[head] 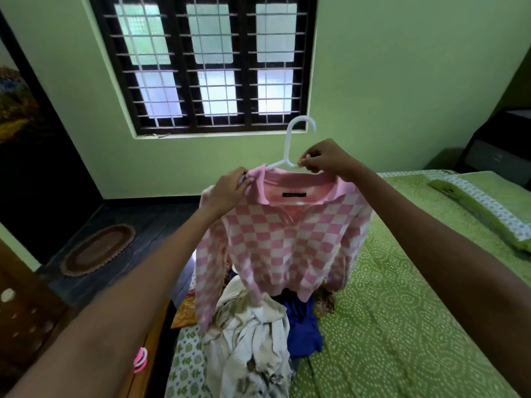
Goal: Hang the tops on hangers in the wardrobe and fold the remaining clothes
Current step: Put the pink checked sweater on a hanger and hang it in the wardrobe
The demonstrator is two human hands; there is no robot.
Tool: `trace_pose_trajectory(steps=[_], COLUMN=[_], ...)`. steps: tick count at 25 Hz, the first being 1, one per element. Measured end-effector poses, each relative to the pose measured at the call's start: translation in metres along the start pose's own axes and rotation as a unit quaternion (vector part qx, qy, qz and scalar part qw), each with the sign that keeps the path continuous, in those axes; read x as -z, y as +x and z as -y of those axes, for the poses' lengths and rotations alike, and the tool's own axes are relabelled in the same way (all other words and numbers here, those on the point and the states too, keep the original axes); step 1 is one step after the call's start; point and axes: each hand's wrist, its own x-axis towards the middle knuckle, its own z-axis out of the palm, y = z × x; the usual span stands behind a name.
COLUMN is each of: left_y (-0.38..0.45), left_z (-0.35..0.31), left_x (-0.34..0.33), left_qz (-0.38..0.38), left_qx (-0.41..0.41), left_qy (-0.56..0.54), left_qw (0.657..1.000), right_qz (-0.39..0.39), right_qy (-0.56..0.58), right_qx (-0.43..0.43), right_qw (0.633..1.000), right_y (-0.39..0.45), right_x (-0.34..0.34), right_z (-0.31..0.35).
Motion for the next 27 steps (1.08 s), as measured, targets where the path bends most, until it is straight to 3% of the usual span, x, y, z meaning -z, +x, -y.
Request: trace_pose_trajectory(steps=[4,6,9,18,27], left_y=[0.014,0.02,0.029,0.033,0.003], left_z=[-0.024,-0.036,-0.06,-0.183,-0.36], left_x=[-0.012,-0.021,-0.046,-0.14,-0.256], left_qz=[-0.093,-0.101,-0.069,0.027,0.093], left_qx=[-0.047,-0.062,-0.097,-0.219,-0.247], left_qy=[-0.005,-0.033,-0.086,-0.147,-0.235], left_qw=[0.995,0.992,0.989,0.964,0.935], right_qz=[-0.043,-0.109,-0.159,-0.308,-0.393], right_qy=[0.015,-0.078,-0.227,-0.288,-0.329], right_qx=[0.001,-0.029,-0.11,-0.149,-0.219], right_qw=[0.999,0.991,0.954,0.894,0.83], right_y=[-0.039,-0.071,-0.131,-0.292,-0.471], right_x=[0.061,0.092,0.116,0.169,0.265], right_z=[-0.01,-0.036,-0.077,-0.116,-0.144])
